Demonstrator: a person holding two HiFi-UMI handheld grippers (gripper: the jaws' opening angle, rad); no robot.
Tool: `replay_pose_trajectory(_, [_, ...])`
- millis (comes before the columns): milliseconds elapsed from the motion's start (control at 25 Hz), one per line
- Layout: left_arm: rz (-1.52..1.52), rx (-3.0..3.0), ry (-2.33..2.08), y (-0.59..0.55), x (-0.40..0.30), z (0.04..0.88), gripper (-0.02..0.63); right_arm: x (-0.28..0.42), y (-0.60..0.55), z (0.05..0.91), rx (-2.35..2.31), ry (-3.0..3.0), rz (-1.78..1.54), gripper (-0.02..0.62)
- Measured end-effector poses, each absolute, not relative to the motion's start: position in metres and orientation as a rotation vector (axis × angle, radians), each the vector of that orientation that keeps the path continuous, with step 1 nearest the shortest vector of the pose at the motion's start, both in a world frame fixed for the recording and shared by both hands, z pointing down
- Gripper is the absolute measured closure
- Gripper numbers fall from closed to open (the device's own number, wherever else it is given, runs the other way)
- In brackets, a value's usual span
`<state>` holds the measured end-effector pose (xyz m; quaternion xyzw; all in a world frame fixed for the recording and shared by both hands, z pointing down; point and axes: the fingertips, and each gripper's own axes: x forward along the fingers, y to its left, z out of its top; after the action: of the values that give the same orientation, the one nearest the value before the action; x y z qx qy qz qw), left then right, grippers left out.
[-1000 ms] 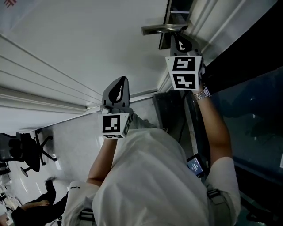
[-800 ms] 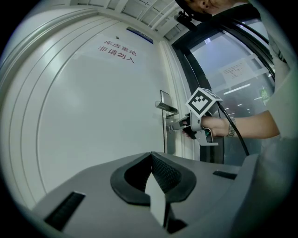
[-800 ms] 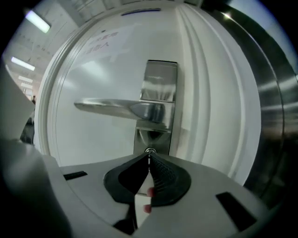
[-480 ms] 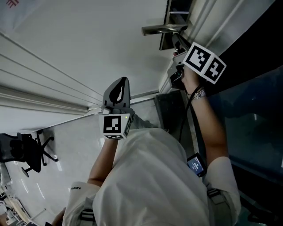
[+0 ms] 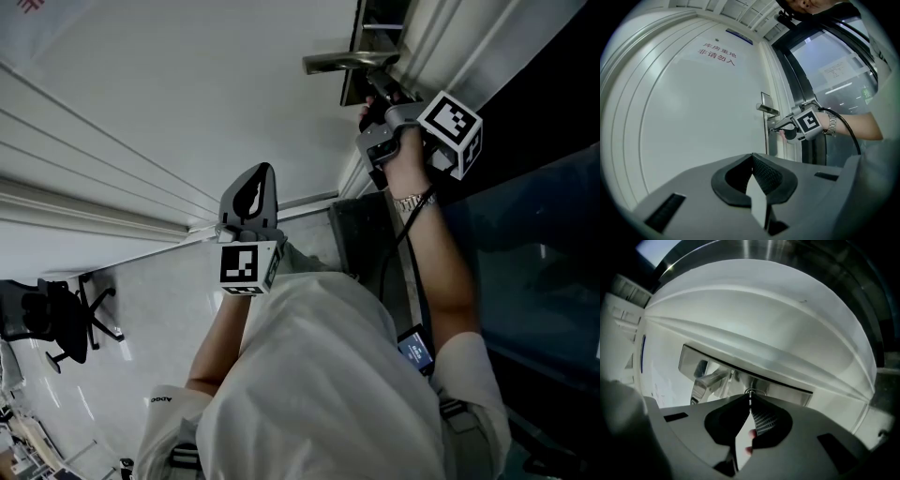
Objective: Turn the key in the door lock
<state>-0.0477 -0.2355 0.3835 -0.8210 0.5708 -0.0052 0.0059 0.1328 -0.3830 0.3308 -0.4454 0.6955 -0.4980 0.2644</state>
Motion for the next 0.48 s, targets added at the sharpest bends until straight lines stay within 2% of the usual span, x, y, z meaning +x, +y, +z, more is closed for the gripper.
replay_pose_trajectory(120, [-0.02,-2.565,1.788,-0.235,-0.047,0.385,0.597,0.136,-0.385,0.337,-1.133,1.72,-1.442,0.583])
replay_pose_trajectory(240, [-0.026,-2.555,1.8,-0.235,-0.047,0.386,0.597,0.136,-0.386,0.335,-1.214,1.785,-1.385,0.575])
replay_pose_trajectory(360, [-0.031,-2.543,1.82,-0.235,-0.052,0.387,0.597,0.133,-0.384,0.322,-1.319,2.04,-1.16,0.473])
replay_pose_trajectory(480, [-0.034,-2.532,1.836,-0.236,-0.056,0.387,0.597,0.136,-0.379,0.312,-1.533,2.291,-0.83,0.439])
